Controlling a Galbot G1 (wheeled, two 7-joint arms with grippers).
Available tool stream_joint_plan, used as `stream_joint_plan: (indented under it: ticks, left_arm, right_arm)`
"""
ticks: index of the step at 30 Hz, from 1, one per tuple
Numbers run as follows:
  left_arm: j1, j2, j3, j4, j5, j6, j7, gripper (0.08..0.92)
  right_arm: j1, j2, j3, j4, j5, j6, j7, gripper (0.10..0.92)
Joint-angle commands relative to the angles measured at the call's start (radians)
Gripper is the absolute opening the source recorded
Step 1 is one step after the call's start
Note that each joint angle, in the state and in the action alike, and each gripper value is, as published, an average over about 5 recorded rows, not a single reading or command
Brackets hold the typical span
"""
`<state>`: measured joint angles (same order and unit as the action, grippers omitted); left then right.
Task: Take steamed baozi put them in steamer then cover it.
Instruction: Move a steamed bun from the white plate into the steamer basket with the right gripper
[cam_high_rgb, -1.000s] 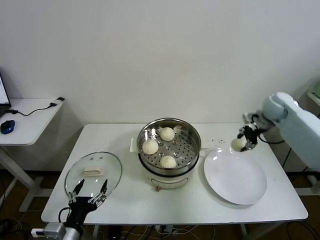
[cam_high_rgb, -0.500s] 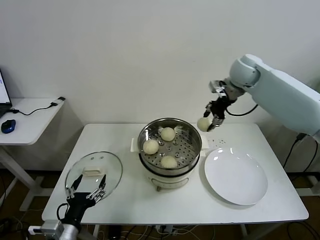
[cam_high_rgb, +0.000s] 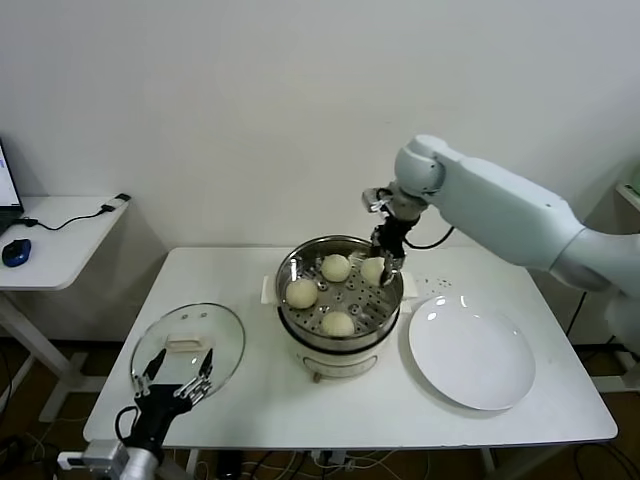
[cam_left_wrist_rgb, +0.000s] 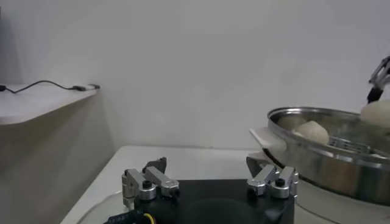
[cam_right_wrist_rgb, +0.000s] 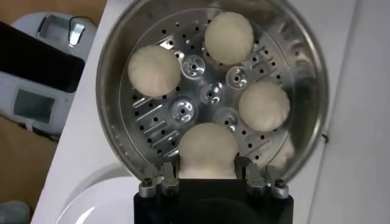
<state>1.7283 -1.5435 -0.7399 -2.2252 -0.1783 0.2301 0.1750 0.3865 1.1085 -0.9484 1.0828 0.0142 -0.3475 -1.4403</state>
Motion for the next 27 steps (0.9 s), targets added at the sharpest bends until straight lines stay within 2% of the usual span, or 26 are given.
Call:
stream_joint_plan:
  ticks: [1, 22, 25, 27]
  left_arm:
    - [-0.003, 0.001, -0.001, -0.002, -0.006, 0.001, 0.002, 0.823]
    - [0.006, -0.004, 0.003, -0.002, -0.005, -0.003, -0.001, 0.823]
    - [0.004, -0.006, 0.002, -0.002, -0.004, 0.011, 0.004, 0.823]
    - [0.002, -0.009, 0.001, -0.001, 0.001, 0.021, 0.007, 0.823]
  right_arm:
    - [-0.043, 0.071, -0.024, -0.048, -0.057, -0.003, 0.003, 0.594]
    - [-0.094, 0.045, 0.011, -0.047, -0.118, 0.001, 0.025, 0.599]
    - [-0.084, 0.02, 0.032, -0.026, -0.095, -0.005, 0.035, 0.649]
    - [-0.063, -0.014, 0.047, 0.007, -0.063, -0.013, 0.033, 0.709]
